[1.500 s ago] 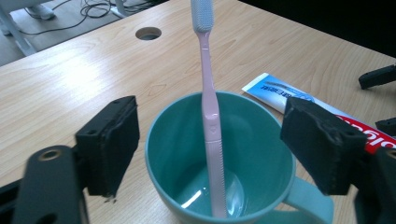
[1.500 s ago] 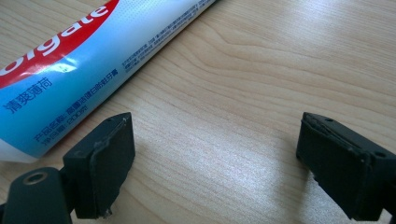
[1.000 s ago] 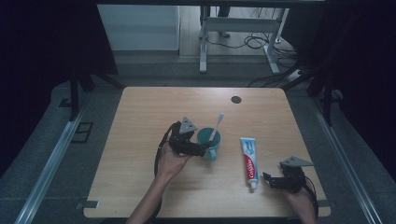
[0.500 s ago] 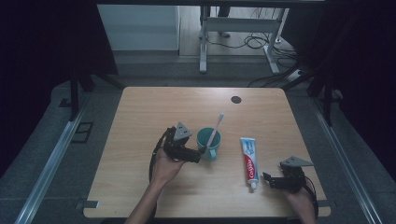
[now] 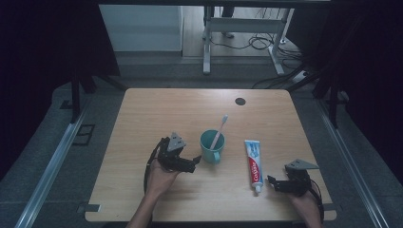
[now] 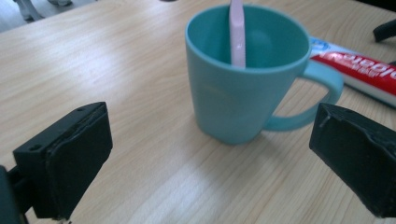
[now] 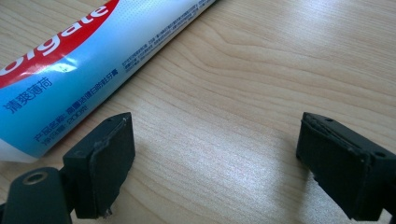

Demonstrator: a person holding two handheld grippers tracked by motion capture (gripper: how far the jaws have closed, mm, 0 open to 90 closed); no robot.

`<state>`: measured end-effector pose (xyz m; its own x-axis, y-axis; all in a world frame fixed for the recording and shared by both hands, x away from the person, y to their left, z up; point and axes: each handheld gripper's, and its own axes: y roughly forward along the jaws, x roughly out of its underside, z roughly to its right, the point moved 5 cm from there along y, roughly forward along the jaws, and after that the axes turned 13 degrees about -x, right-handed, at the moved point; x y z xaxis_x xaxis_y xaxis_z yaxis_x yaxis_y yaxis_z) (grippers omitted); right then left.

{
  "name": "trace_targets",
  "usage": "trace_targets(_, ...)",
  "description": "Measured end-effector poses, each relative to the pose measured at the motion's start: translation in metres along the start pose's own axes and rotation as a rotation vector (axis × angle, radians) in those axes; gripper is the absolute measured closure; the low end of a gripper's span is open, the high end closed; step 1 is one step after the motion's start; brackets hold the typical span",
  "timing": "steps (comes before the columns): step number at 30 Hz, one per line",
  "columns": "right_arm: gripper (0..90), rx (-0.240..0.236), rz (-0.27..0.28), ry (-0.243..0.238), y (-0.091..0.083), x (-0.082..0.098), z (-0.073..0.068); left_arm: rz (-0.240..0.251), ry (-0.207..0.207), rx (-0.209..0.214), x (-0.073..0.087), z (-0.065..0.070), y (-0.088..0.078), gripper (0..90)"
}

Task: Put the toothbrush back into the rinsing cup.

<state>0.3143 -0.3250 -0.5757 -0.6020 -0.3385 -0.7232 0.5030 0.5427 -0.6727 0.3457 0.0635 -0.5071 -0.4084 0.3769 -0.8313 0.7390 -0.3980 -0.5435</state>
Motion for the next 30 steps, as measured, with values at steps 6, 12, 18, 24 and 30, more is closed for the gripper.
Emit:
trace_targets(6, 11.1, 0.0, 0.0, 0.0, 0.0, 0.0, 0.0, -0.02, -0.002, -0.004, 0.014, -0.002, 0.0, 0.0)
trace_targets(12, 11.2, 0.0, 0.0, 0.0, 0.0, 0.0, 0.0, -0.035, -0.006, -0.009, 0.027, -0.003, 0.001, 0.0)
trace_targets(18, 11.2, -0.001, 0.0, -0.001, 0.0, 0.0, 0.0, -0.048, -0.013, -0.021, 0.04, -0.006, -0.002, 0.0)
trace_targets(24, 11.2, -0.001, 0.001, -0.004, 0.0, 0.0, 0.0, -0.073, -0.004, -0.036, 0.053, -0.006, -0.003, 0.0)
trace_targets(30, 9.1, -0.005, 0.0, -0.003, 0.0, 0.0, 0.0, -0.088, 0.006, -0.05, 0.06, -0.007, -0.005, 0.0)
